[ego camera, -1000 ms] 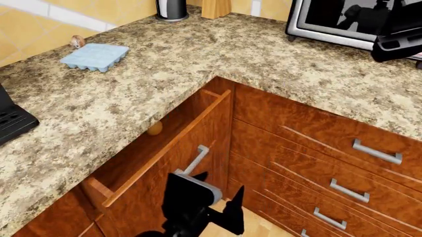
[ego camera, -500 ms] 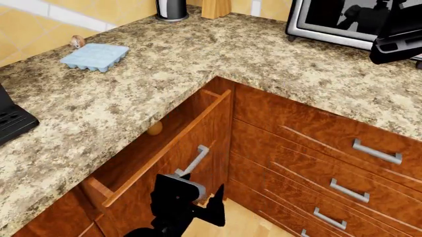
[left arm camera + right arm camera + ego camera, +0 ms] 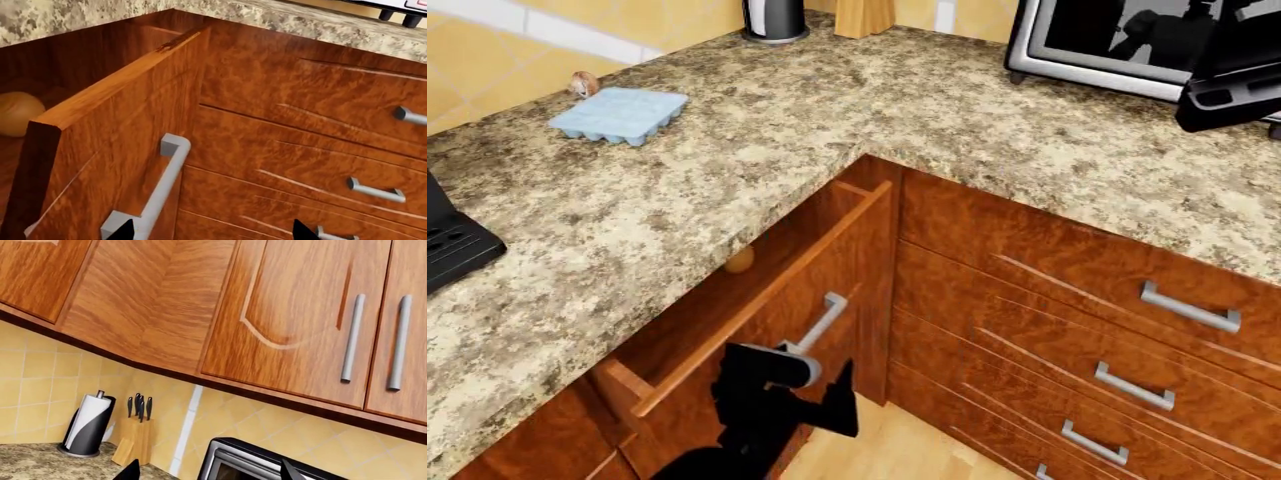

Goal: Close the right drawer.

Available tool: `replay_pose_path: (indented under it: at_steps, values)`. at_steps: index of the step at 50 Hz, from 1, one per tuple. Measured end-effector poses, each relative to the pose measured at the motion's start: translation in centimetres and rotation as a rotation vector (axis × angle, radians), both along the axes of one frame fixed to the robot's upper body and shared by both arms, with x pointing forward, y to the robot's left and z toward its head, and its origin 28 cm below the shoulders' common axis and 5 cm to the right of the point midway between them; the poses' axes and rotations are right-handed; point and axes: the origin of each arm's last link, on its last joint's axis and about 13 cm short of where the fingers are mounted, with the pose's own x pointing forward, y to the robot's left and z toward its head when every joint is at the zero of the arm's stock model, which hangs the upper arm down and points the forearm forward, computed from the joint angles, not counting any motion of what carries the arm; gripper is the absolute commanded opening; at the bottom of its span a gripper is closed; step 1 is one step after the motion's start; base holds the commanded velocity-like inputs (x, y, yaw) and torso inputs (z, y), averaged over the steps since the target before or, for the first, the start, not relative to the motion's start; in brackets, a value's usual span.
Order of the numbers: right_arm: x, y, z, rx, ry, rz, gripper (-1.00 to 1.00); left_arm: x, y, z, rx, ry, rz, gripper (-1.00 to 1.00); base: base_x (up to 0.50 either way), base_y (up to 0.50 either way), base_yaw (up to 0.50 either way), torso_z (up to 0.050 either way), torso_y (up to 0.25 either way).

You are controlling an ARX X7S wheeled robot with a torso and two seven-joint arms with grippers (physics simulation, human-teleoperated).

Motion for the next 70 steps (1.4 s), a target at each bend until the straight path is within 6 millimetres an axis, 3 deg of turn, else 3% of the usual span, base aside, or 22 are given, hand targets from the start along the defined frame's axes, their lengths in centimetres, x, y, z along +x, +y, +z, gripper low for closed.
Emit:
replay_pose_path:
  at_steps: [32, 49, 70]
  values:
    - [-0.2, -0.1, -0.2, 0.009, 0.0, -0.001, 1.0, 4.4, 1.2, -0.8, 0.055, 0.026, 0.253, 1.0, 0.0, 0.0, 0.0, 0.0, 0.0]
    - [-0.2, -0.2, -0.4, 0.015, 0.0, 0.003, 1.0, 7.1, 1.8, -3.1, 0.171, 0.008, 0.406, 1.0, 0.0, 0.0, 0.0, 0.0, 0.0]
    - [-0.4, -0.2, -0.3, 0.018, -0.003, 0.009, 1.0, 8.1, 2.1, -4.0, 0.308, 0.018, 0.501, 1.0, 0.0, 0.0, 0.0, 0.0, 0.0]
